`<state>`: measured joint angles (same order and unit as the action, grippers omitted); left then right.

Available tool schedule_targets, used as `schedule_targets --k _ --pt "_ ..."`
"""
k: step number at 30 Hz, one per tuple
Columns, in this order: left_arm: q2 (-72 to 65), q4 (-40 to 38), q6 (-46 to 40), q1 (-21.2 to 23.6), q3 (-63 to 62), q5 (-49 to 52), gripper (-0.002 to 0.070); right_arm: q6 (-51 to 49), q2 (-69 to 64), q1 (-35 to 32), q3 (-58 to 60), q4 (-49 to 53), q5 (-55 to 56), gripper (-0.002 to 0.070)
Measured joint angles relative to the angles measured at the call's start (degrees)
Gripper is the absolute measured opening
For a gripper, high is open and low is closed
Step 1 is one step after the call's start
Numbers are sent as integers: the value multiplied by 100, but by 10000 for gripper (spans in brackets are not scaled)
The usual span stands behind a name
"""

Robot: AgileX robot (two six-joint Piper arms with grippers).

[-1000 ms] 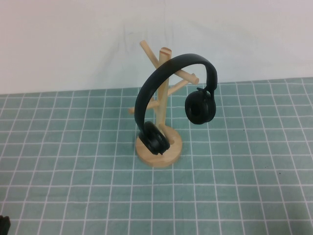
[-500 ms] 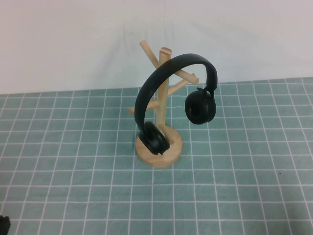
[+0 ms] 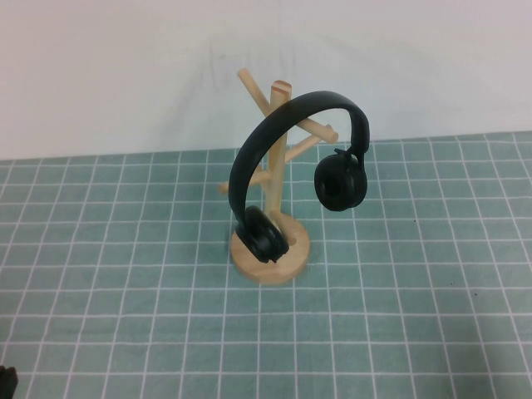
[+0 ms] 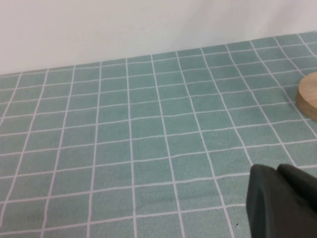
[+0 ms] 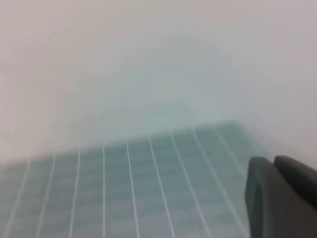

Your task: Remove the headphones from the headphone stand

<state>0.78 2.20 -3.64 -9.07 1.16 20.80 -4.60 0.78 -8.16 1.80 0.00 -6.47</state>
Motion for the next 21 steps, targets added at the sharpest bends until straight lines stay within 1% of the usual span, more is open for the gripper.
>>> schedule_targets --k 8,11,17,21 --pt "0 0 0 0 0 0 -6 0 0 0 0 -166 2099 -8" --pt "0 0 0 0 0 0 -6 0 0 0 0 -169 2418 -8" --pt "0 0 0 0 0 0 -6 0 0 0 0 -257 2573 -8" --pt "0 0 0 0 0 0 -6 -255 0 0 0 -457 3538 -8"
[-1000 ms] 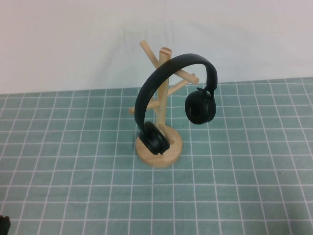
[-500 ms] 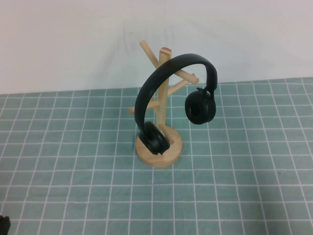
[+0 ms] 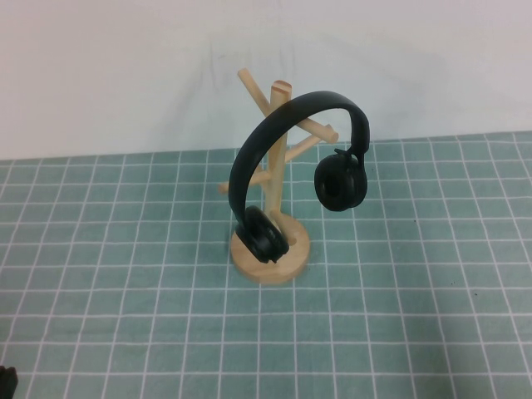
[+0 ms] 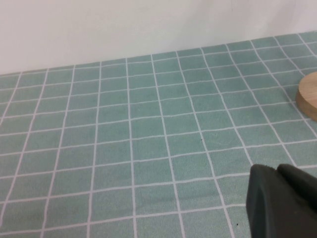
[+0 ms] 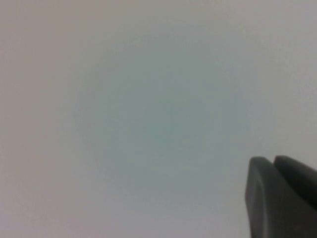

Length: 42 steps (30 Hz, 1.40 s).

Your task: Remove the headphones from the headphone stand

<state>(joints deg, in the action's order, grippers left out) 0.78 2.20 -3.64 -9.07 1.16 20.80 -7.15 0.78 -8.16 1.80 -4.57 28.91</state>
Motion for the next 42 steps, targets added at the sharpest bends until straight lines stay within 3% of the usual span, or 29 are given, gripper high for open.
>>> schedule_targets --k 4,7,12,17,21,24,27,31,37,39,42 --pt "0 0 0 0 0 0 -6 -403 0 0 -126 -34 1073 -8" --pt "0 0 0 0 0 0 -6 -633 0 0 -760 -34 806 -8" --pt "0 0 0 0 0 0 -6 -983 -208 0 -2580 -34 -1624 -8" --pt "0 0 0 0 0 0 -6 -900 -1445 0 -4158 2 -4372 -8" --pt "0 0 0 0 0 0 -6 -583 -2701 0 -4643 2 -6104 -8" --pt "0 0 0 0 0 0 -6 -402 -3425 0 -4657 -185 -6723 -8" --pt "0 0 0 0 0 0 -6 276 -4039 0 -4643 -1189 -7057 -8" --pt "0 0 0 0 0 0 -6 2534 -4810 249 -4595 -3506 -7583 -8" --pt "0 0 0 0 0 0 -6 4740 -5752 1069 -4584 -6326 -7531 9" --pt "0 0 0 0 0 0 -6 5204 -6115 1452 -4584 -6957 -7425 69" --pt "0 0 0 0 0 0 -6 6033 -6556 2079 -4584 -8022 -7042 228"
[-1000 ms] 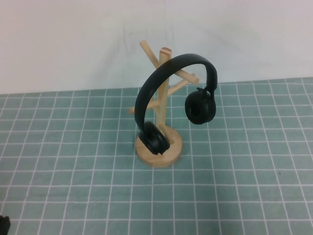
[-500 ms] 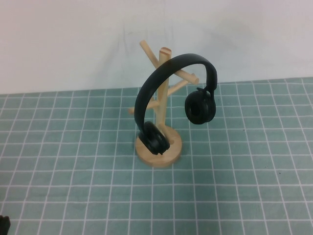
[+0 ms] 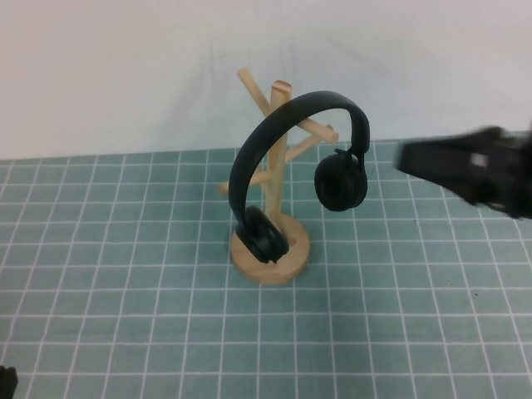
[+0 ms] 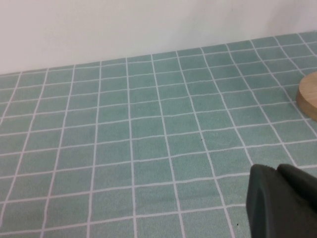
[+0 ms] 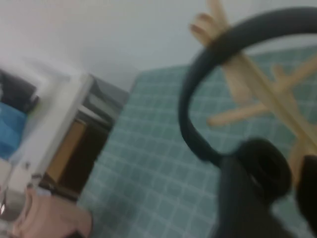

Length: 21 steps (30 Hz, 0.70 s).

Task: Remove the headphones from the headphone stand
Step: Pick up the headphones from the headphone stand

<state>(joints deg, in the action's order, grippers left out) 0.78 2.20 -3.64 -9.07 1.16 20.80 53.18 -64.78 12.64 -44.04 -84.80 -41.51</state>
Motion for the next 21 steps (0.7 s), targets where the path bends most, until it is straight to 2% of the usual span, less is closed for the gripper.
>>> schedule_targets --k 3,5,10,15,21 --pt "0 0 0 0 0 0 -6 759 -315 484 -32 -823 795 377" --pt "0 0 0 0 0 0 -6 1261 -531 690 -166 -1002 1488 414" --pt "0 0 0 0 0 0 -6 3387 -1043 1066 -546 -787 2966 419" --pt "0 0 0 0 0 0 -6 5277 -1490 1400 -799 -753 3401 419" --pt "0 0 0 0 0 0 -6 6367 -2125 1566 -1185 -954 3827 419"
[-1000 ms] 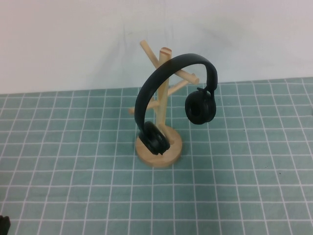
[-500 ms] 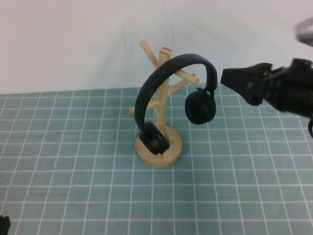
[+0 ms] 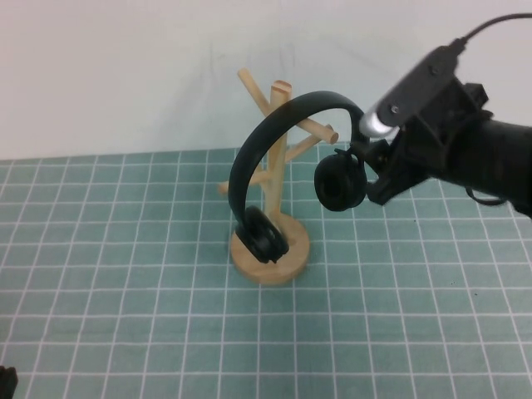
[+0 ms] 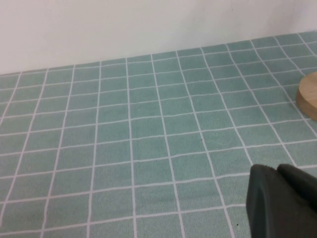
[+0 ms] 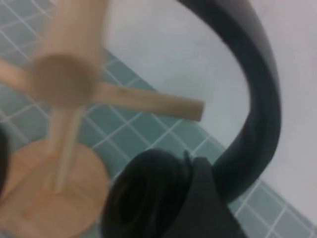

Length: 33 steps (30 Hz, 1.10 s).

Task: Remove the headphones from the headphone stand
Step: Pick up the headphones from the headphone stand, then place the headphones on the table

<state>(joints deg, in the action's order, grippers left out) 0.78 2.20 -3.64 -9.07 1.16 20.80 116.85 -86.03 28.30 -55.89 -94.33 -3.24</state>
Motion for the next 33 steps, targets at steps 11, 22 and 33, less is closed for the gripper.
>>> schedule_targets --k 11,22,33 --pt "0 0 0 0 0 0 -6 353 -835 0 -971 -92 234 358" --pt "0 0 0 0 0 0 -6 341 -216 0 -999 -149 324 57" --pt "0 0 0 0 0 0 -6 269 1685 0 -81 -149 324 57"
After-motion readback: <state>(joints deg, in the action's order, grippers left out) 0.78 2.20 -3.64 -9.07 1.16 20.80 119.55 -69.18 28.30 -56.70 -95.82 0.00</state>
